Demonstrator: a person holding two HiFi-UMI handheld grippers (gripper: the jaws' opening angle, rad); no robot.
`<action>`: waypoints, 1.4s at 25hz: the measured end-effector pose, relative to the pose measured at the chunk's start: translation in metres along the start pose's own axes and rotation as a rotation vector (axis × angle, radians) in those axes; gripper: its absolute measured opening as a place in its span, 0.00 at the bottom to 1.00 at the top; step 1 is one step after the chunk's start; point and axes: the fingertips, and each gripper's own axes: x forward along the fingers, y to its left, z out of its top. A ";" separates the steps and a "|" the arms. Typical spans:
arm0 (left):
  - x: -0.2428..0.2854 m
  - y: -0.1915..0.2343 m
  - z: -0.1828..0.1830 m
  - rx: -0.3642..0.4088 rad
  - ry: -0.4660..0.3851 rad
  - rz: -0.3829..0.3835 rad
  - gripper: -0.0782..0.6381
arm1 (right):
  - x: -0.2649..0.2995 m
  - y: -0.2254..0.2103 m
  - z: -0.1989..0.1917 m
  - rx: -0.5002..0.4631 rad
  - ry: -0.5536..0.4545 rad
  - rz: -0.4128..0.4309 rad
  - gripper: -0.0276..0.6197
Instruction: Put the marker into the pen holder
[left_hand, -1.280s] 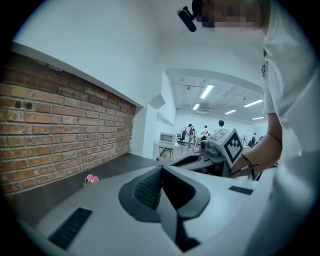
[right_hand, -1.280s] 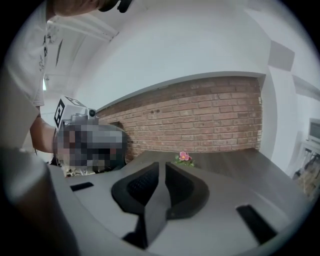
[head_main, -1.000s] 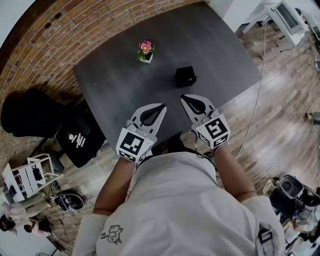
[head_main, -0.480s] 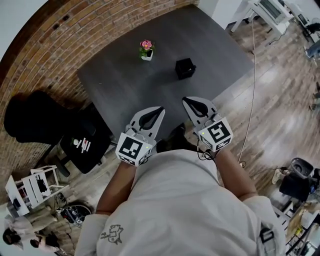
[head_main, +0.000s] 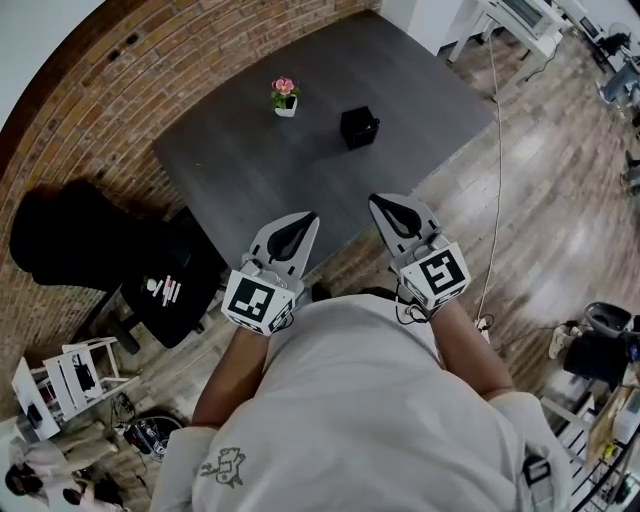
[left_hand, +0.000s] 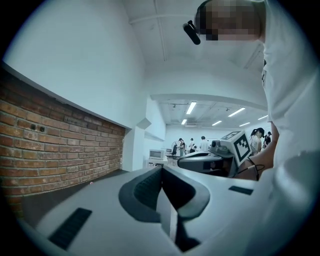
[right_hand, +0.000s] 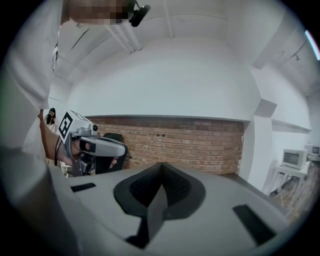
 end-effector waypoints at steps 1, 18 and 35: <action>0.001 -0.002 0.002 -0.001 -0.006 0.011 0.12 | -0.005 -0.001 0.002 -0.004 -0.005 0.001 0.05; 0.010 -0.103 0.008 -0.005 -0.018 0.114 0.12 | -0.122 -0.008 0.001 -0.003 -0.041 0.065 0.05; -0.054 -0.130 0.005 0.007 -0.006 -0.014 0.12 | -0.160 0.040 0.011 -0.008 -0.053 -0.082 0.05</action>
